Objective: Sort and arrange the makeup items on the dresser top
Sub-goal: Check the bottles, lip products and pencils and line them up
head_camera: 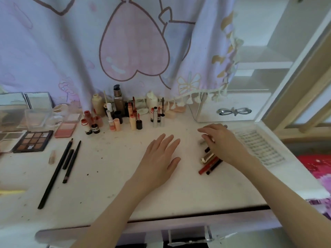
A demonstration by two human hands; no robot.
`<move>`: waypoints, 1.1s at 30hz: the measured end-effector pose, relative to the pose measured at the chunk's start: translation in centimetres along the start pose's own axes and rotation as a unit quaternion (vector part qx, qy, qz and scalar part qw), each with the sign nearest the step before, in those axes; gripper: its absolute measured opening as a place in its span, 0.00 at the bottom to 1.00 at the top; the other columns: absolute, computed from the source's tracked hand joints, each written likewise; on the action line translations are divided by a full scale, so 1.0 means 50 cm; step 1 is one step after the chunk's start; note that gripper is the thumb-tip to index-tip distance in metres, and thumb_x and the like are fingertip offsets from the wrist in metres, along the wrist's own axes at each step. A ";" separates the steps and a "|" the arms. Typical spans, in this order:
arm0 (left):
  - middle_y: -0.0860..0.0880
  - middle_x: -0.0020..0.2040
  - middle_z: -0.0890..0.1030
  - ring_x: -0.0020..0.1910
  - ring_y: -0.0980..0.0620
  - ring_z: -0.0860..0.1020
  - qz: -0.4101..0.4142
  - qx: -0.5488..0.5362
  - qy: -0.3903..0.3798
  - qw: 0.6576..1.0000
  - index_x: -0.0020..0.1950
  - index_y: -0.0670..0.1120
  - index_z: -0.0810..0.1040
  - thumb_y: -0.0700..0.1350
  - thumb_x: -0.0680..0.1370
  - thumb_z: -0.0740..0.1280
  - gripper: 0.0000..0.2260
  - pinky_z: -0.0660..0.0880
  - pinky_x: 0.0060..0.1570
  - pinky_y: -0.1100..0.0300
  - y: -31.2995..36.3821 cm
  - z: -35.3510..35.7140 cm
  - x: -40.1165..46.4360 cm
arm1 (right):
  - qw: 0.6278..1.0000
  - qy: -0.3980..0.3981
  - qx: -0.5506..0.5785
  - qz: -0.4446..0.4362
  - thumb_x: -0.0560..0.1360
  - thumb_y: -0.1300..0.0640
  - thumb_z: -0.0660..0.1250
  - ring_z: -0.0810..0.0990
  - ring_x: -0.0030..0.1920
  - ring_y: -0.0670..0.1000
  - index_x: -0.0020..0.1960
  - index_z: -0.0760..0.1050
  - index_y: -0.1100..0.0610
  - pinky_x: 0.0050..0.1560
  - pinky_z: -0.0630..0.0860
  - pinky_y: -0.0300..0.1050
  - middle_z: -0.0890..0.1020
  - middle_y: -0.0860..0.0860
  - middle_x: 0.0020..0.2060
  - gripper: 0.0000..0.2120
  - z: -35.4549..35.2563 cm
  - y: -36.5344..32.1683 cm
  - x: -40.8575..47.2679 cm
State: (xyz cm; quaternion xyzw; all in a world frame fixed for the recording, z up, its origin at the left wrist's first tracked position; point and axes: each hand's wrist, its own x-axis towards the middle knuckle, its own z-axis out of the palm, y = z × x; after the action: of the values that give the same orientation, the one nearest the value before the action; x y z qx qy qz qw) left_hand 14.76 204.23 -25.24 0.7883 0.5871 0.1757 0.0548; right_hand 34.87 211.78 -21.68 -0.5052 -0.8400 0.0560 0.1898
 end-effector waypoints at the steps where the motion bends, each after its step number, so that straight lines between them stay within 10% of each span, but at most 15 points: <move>1: 0.50 0.77 0.50 0.76 0.50 0.44 -0.009 0.020 -0.011 1.000 0.76 0.51 0.50 0.54 0.81 0.51 0.25 0.43 0.73 0.55 0.003 0.010 0.008 | 1.000 -0.019 -0.021 0.011 0.78 0.62 0.62 0.72 0.62 0.57 0.62 0.76 0.59 0.62 0.67 0.47 0.78 0.55 0.60 0.14 -0.003 0.020 0.011; 13: 0.51 0.77 0.47 0.76 0.53 0.43 -0.076 0.070 -0.031 0.994 0.76 0.50 0.43 0.63 0.69 0.31 0.37 0.37 0.72 0.58 -0.004 0.039 0.017 | 0.978 -0.149 -0.140 -0.026 0.78 0.58 0.59 0.72 0.59 0.53 0.60 0.75 0.56 0.57 0.66 0.43 0.78 0.53 0.56 0.12 -0.016 0.063 0.069; 24: 0.53 0.75 0.57 0.74 0.57 0.52 -0.087 -0.160 0.085 0.980 0.75 0.50 0.53 0.50 0.80 0.57 0.25 0.47 0.69 0.66 0.000 0.019 0.016 | 0.986 0.036 0.145 -0.069 0.79 0.58 0.60 0.71 0.37 0.41 0.61 0.74 0.57 0.39 0.66 0.31 0.73 0.42 0.41 0.12 -0.029 -0.058 0.062; 30: 0.62 0.63 0.67 0.60 0.63 0.69 -0.097 -0.359 0.178 0.911 0.67 0.61 0.58 0.55 0.75 0.61 0.22 0.68 0.56 0.66 -0.013 -0.004 0.004 | 0.969 -0.183 0.167 -0.013 0.78 0.52 0.63 0.73 0.32 0.42 0.54 0.78 0.56 0.33 0.68 0.31 0.80 0.47 0.36 0.10 -0.034 -0.106 0.029; 33: 0.61 0.52 0.74 0.49 0.60 0.73 -0.038 -0.329 0.159 0.930 0.60 0.62 0.65 0.59 0.74 0.63 0.15 0.70 0.45 0.69 -0.025 -0.027 -0.008 | 0.931 -0.288 0.225 0.006 0.76 0.55 0.65 0.69 0.25 0.40 0.53 0.79 0.56 0.30 0.66 0.31 0.76 0.46 0.31 0.08 -0.039 -0.117 0.016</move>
State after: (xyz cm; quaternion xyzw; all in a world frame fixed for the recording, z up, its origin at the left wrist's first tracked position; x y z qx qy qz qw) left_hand 13.09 204.05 -24.41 0.6648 0.5272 0.4799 0.2233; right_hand 30.43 209.46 -18.01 -0.4166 -0.8209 0.3877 0.0479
